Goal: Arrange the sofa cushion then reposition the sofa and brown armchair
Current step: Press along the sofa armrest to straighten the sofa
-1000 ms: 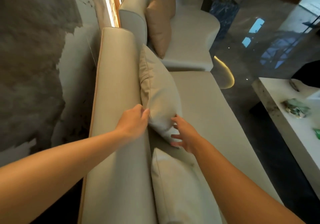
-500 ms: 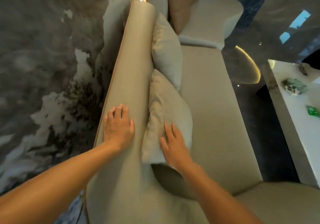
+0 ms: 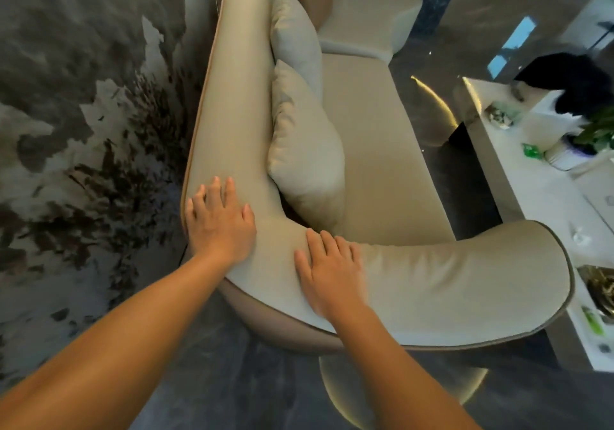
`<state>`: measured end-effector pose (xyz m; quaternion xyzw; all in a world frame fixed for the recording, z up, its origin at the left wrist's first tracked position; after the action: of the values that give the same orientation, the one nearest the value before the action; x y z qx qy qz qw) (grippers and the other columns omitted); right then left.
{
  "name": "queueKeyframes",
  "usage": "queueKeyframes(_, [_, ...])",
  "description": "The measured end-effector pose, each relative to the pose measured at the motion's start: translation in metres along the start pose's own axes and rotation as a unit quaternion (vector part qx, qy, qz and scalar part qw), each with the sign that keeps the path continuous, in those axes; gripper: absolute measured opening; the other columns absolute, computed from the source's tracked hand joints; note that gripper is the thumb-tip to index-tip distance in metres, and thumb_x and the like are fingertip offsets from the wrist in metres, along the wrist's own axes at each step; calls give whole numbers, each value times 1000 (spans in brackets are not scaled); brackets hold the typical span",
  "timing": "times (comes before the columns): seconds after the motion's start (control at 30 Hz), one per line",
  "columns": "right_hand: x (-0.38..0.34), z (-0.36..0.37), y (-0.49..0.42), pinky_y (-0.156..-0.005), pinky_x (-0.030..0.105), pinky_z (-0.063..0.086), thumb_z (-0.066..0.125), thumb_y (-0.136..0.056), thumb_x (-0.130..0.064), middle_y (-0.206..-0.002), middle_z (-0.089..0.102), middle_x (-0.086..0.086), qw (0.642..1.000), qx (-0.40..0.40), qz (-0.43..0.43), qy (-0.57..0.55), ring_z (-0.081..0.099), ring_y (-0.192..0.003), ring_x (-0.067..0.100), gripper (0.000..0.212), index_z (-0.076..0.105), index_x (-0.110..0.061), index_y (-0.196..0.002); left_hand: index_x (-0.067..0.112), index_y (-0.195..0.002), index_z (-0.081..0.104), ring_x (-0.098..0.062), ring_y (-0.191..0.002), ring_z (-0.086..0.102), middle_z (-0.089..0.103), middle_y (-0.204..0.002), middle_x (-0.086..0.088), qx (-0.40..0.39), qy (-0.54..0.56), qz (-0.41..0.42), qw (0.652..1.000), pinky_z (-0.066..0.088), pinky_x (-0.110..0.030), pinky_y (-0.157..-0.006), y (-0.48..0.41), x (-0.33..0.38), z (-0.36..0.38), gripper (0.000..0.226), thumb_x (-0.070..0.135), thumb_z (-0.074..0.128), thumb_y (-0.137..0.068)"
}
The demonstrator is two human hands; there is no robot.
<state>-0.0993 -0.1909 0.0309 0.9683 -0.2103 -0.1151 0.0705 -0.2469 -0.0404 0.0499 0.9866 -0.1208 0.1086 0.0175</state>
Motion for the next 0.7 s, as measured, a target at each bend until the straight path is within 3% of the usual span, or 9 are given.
queueKeyframes(0.17, [0, 7, 8, -121, 49, 10, 8, -97, -60, -165, 22, 1, 1000, 3, -7, -21, 16, -150, 27, 68, 14, -31, -158, 26, -156, 6, -31, -149, -4, -1, -166, 3, -6, 57, -63, 996, -1, -54, -119, 34, -4, 12, 64, 47, 19, -97])
queueKeyframes(0.37, [-1, 0, -4, -109, 47, 28, 10, -89, -63, -148, 48, -4, 992, 124, -16, 6, 41, -134, 23, 72, 34, -34, -150, 27, -154, 24, -33, -148, 6, 17, -164, 3, 109, 69, -58, 990, 5, -56, -117, 32, -2, 17, 67, 50, 24, -91])
queueKeyframes(0.7, [-23, -7, -61, -111, 48, 25, 13, -93, -60, -149, 45, -2, 995, 97, -14, -27, 38, -134, 25, 67, 27, -34, -153, 27, -155, 22, -33, -149, 5, 15, -164, 4, 101, 64, -41, 992, 5, -56, -118, -37, -8, 16, 64, 49, 23, -94])
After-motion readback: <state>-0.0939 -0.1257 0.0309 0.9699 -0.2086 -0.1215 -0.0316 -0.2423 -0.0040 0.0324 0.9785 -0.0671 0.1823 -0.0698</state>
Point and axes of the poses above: each hand's wrist, its own y-axis away from the middle knuckle, its own z-axis out of the palm, x = y × z, the point moved 9 cm from there along -y, towards the middle knuckle
